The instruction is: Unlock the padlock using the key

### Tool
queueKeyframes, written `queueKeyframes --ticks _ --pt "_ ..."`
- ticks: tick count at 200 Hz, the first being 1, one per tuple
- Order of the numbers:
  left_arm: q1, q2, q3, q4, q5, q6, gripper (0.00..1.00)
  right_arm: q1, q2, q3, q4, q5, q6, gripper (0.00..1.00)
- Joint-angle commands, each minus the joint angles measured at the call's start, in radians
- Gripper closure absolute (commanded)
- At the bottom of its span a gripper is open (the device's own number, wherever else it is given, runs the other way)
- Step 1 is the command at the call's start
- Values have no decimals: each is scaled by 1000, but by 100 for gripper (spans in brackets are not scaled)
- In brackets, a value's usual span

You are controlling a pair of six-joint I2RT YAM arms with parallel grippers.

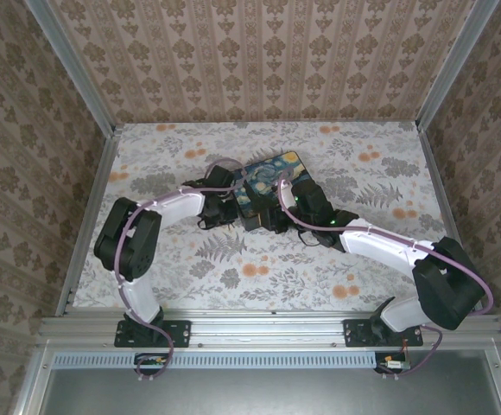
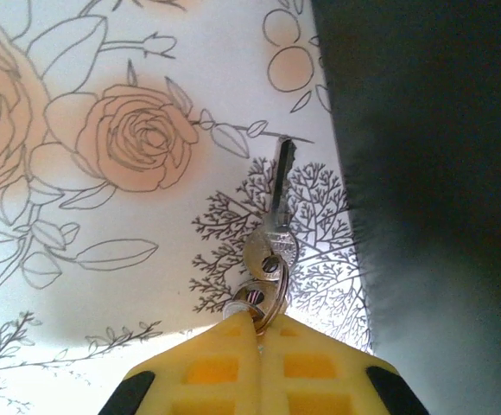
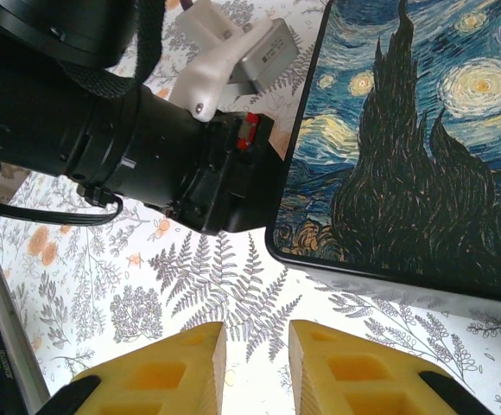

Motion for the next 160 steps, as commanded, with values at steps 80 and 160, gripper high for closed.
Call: queueKeyframes --ticks 80,160 --pt "92 -171 -45 -63 161 -31 100 23 33 48 -14 -22 5 74" --pt "173 -263 42 -60 533 80 100 -37 139 171 120 -395 145 62"
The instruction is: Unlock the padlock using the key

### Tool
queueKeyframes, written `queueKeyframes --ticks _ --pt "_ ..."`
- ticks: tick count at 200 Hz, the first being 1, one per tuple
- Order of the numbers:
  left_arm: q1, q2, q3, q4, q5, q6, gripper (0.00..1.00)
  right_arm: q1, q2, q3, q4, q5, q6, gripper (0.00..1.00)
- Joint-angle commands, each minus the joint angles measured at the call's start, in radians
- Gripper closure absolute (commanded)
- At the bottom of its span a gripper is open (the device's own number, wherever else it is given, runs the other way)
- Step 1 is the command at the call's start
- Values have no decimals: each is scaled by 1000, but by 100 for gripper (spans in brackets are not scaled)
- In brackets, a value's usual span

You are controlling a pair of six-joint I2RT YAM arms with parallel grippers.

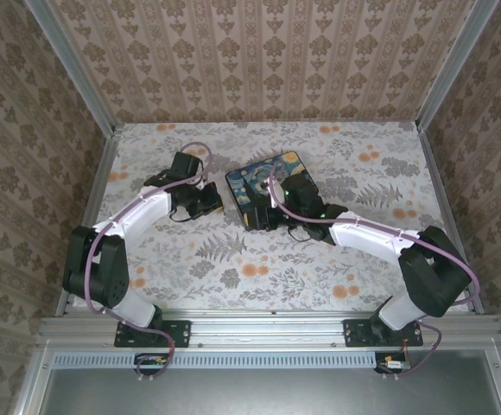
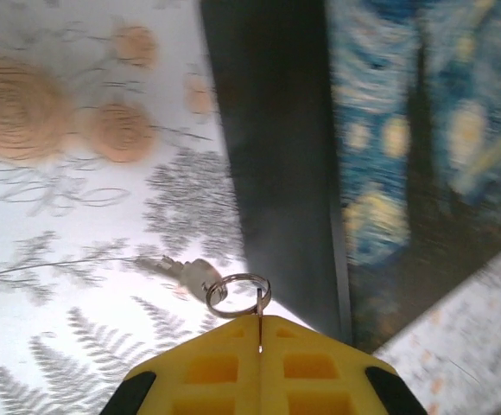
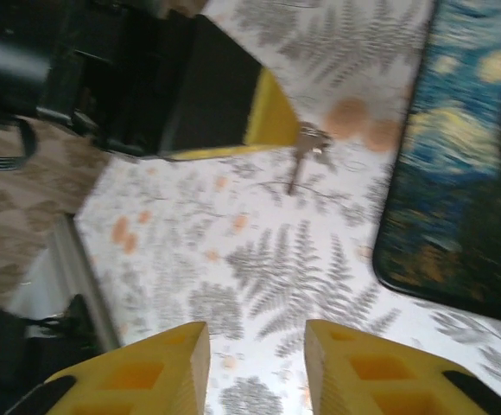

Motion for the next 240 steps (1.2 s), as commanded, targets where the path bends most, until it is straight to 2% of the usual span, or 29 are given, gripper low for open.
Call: queueKeyframes --ticks 1,45,69,101,146,172,240 --pt "11 -4 61 -16 200 81 100 -38 29 70 68 -191 37 62" --pt "21 38 104 -5 441 209 100 -145 41 149 -63 -413 -100 59" --pt "21 67 140 -18 477 261 100 -215 61 200 -149 -499 -165 61" --pt "22 79 181 -12 528 277 100 -248 125 309 -329 -566 -298 61" --pt "6 79 207 -5 600 312 100 -328 189 381 -353 -698 -349 59" --pt "-13 84 222 4 622 330 100 -334 229 449 -470 -732 -437 57" --pt "-35 116 265 34 649 318 100 -331 271 484 -511 -783 -470 53"
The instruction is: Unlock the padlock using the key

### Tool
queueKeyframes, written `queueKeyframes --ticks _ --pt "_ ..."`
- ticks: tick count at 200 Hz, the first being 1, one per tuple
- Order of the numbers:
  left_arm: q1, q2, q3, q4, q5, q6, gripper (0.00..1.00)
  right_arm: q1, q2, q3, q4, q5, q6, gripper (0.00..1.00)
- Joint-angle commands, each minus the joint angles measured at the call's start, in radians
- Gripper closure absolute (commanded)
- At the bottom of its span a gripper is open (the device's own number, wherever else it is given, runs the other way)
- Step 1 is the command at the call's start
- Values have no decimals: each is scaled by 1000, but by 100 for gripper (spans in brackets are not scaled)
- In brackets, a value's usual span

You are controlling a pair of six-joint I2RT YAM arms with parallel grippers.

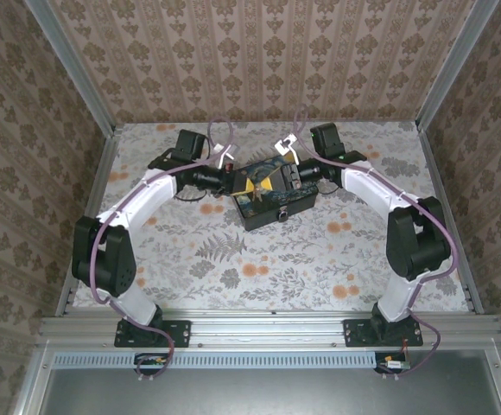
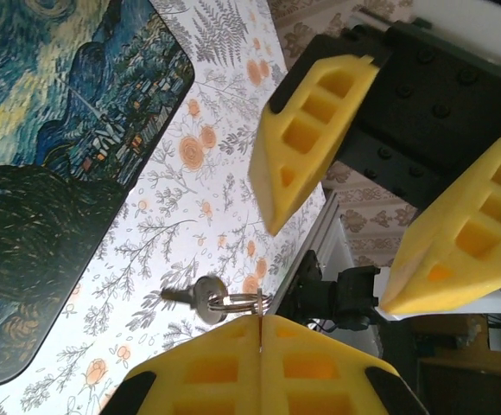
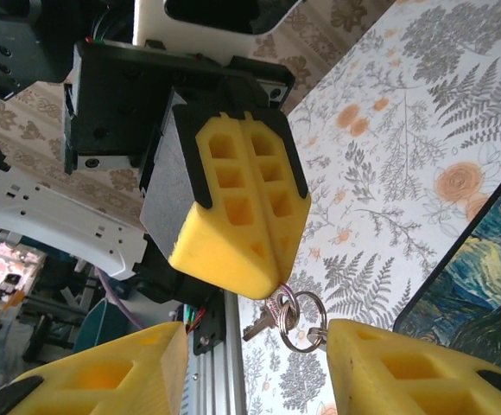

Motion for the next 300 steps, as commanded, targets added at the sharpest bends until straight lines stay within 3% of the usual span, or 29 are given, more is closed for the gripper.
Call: queueKeyframes --ticks 1,111,235,264,273,300 --pt "-10 17 42 17 39 22 100 7 20 39 -62 -51 -51 53" --pt "-23 16 45 49 69 9 100 40 58 61 -22 -64 -26 54" --pt "-18 19 36 68 63 -10 100 43 43 5 73 -83 32 100" --pt "-6 21 37 66 31 -25 100 43 22 -37 101 -39 62 100" --pt "1 20 38 63 19 -32 88 43 12 -55 119 -12 81 100" --pt "27 11 32 57 -9 -48 71 40 -14 -118 236 75 198 100"
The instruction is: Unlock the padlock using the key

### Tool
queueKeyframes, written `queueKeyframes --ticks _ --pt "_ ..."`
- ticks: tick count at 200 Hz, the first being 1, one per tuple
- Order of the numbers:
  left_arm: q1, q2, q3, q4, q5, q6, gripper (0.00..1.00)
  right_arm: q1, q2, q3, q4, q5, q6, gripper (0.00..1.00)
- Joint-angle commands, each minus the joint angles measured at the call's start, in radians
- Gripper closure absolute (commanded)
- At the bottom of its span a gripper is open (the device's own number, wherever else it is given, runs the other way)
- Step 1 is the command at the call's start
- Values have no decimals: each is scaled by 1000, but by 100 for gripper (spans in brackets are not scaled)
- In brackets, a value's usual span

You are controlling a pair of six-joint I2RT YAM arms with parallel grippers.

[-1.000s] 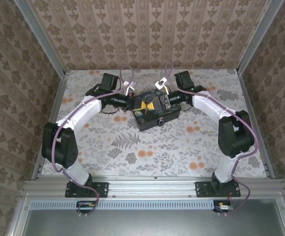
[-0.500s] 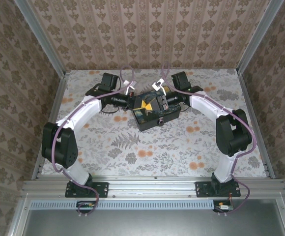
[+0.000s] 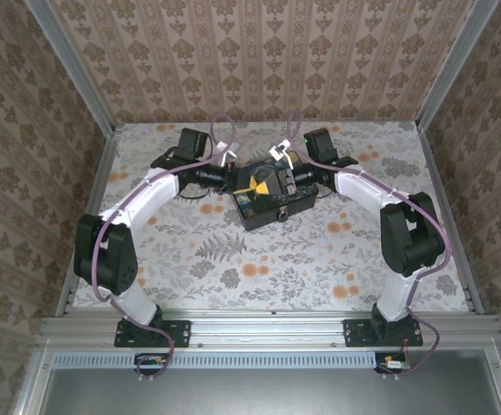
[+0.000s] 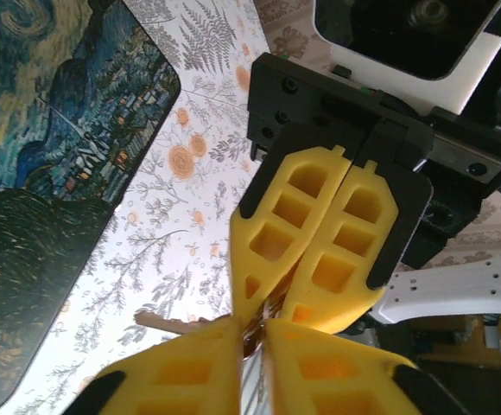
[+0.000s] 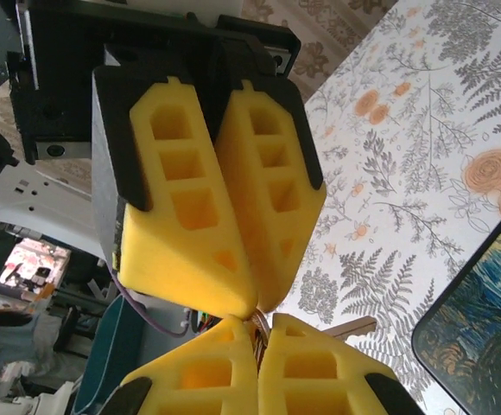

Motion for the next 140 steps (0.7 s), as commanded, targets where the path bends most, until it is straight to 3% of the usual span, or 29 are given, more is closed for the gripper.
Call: queueKeyframes --ticks 1,29,63,82,104,140 --pt "35 -6 21 17 -11 -20 71 5 -44 -63 98 96 110 100" --pt "47 -27 -7 22 -28 -30 60 7 -70 -99 171 185 198 100" --pt "16 -52 -44 7 -57 21 63 7 -86 -115 217 318 333 100" --pt "-24 -81 -42 -105 -193 181 67 7 -76 -86 160 390 419 100" --pt "-90 -125 -49 -203 -446 393 67 7 -63 -42 50 421 486 100" --pt "-152 -215 -130 -100 -692 579 65 9 -82 5 -101 465 529 100"
